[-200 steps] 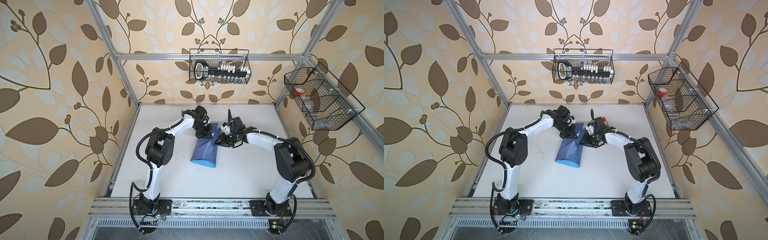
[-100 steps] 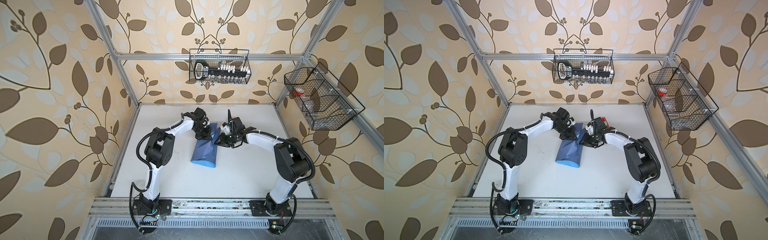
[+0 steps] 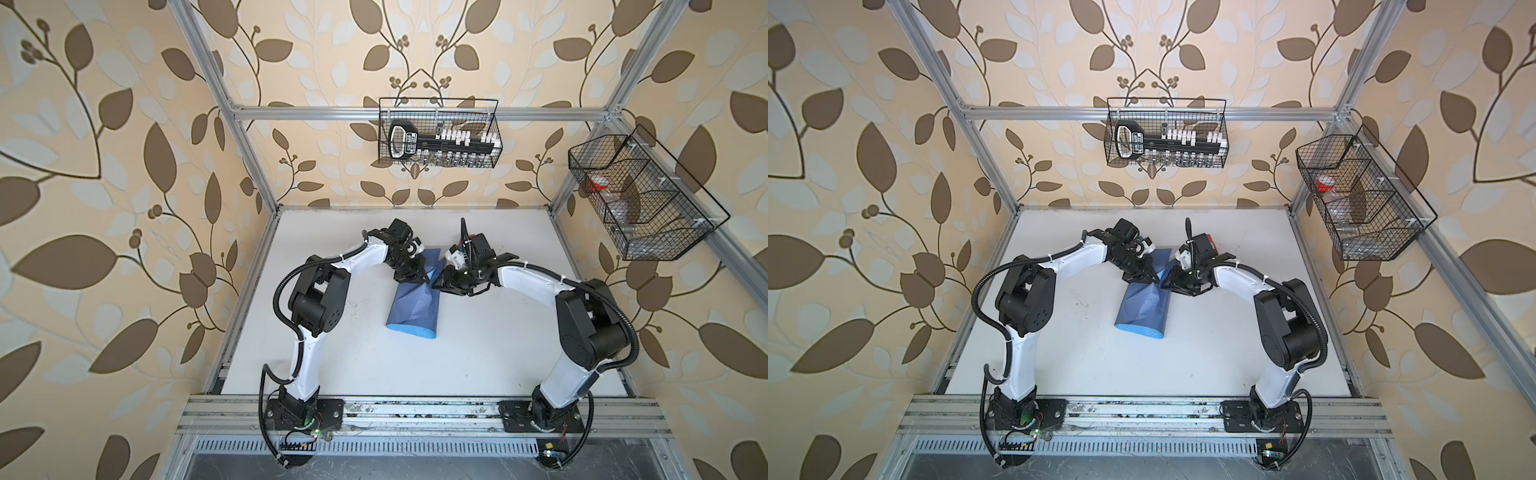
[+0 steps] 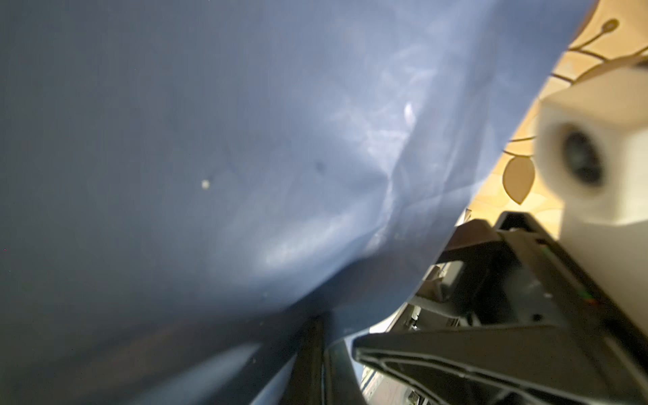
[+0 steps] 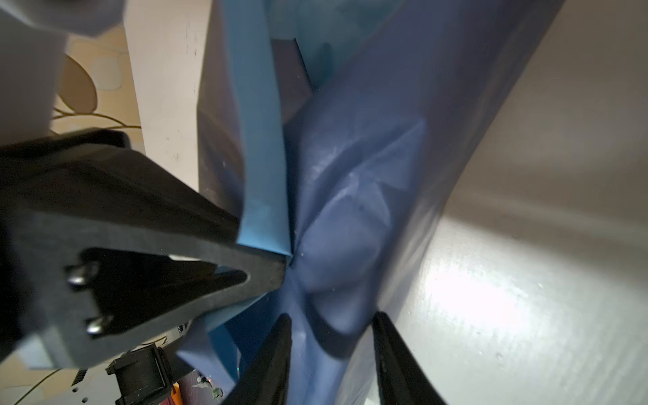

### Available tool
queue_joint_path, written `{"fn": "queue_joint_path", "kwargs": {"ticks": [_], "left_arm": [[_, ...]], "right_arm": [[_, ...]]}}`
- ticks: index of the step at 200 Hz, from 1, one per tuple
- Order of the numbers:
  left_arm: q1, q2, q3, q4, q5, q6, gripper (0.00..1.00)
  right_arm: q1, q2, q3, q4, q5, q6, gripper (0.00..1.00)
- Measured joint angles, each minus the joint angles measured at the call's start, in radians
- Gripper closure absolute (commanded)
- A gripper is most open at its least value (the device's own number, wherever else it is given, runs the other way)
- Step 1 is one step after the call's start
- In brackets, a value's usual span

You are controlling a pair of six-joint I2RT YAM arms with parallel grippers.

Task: Wrap a gift box in wrapping paper
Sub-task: Second fold the wrapping paper around the gift box.

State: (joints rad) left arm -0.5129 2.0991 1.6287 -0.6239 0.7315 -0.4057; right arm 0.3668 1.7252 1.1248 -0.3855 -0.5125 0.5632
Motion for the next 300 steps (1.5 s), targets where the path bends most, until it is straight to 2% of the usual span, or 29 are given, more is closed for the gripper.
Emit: {"fn": "queue_joint_path", "kwargs": {"ticks": [50,115,169,206,258,300], "left_arm": [[-0.018,0.004,-0.004,-0.001,0.045,0.006,0.84],[-0.018,0.004,-0.006,0.001,0.054,0.007,0.82],[-0.017,0.004,-0.010,0.008,0.065,0.010,0.78],[-0.017,0.004,-0.010,0.010,0.073,0.010,0.75],[-0.017,0.004,-0.010,0.011,0.074,0.010,0.75],[-0.017,0.004,-0.010,0.011,0.075,0.010,0.75]], "right_arm": [[-0.005,-0.043,-0.005,0.017,-0.012,-0.006,0.56],[-0.022,-0.103,-0.065,0.016,-0.011,-0.006,0.56],[0.002,-0.136,-0.122,0.027,-0.008,-0.006,0.35],[0.046,-0.135,-0.126,0.052,0.001,-0.002,0.32],[0.063,-0.081,-0.126,0.094,0.046,0.016,0.37],[0.062,-0.040,-0.127,0.106,0.070,0.021,0.53]]}}
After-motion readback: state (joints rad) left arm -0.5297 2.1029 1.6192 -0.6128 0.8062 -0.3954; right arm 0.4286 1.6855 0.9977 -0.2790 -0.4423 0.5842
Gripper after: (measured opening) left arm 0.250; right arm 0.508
